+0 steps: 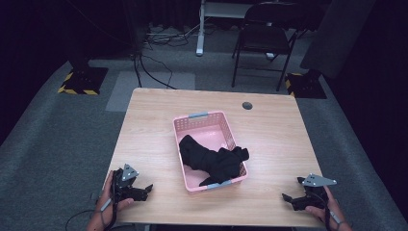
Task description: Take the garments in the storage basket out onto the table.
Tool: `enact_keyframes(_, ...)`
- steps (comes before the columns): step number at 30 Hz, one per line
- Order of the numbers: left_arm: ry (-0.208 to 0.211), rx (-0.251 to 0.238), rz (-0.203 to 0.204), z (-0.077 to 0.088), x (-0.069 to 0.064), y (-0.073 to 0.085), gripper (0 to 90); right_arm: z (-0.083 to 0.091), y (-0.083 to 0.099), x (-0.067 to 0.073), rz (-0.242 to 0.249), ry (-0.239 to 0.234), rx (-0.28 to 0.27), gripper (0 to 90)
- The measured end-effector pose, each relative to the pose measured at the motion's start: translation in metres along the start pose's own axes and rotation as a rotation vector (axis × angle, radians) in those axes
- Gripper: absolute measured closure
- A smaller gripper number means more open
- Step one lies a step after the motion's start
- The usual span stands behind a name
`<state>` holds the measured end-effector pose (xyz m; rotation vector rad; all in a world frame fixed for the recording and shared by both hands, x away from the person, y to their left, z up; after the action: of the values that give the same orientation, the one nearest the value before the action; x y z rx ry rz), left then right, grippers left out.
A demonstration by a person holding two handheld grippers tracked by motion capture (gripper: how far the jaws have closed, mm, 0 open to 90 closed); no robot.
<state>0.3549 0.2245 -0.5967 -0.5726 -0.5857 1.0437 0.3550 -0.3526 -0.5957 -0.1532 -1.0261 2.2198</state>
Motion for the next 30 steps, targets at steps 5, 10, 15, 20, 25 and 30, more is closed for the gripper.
enact_keyframes(5,0.000,0.000,0.000,0.0000,0.0000,0.0000,0.0,0.0000,0.0001,0.0000,0.000,0.000,0.000,0.5)
enact_keyframes(10,0.000,0.001,0.000,0.0000,0.0002,0.0000,0.0,0.0013,0.0010,-0.0011,0.000,0.002,0.001,0.5)
enact_keyframes(15,-0.001,0.001,0.000,0.0000,0.0001,0.0000,0.0,0.0020,0.0014,-0.0019,-0.002,0.004,-0.001,0.5)
enact_keyframes(20,-0.001,0.001,0.000,0.0000,0.0002,0.0000,0.0,0.0022,0.0016,-0.0018,0.001,0.002,0.000,0.5)
enact_keyframes(25,-0.001,0.002,0.000,0.0000,0.0002,0.0000,0.0,0.0029,0.0017,-0.0017,0.000,-0.001,0.014,0.6)
enact_keyframes(30,-0.001,0.001,0.000,0.0000,0.0001,0.0000,0.0,0.0064,0.0019,-0.0027,0.001,0.009,0.053,1.8)
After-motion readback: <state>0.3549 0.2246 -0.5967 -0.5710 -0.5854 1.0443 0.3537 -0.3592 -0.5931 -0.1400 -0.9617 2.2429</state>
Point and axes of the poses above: each handheld gripper's, and its own axes: z roughly backward along the jaws, y roughly out of its underside, x roughly to its left, the point moved 7 cm from there along -z, roughly forward along the jaws, and after that the axes turned 14 degrees about -y, right-handed, at the moved point
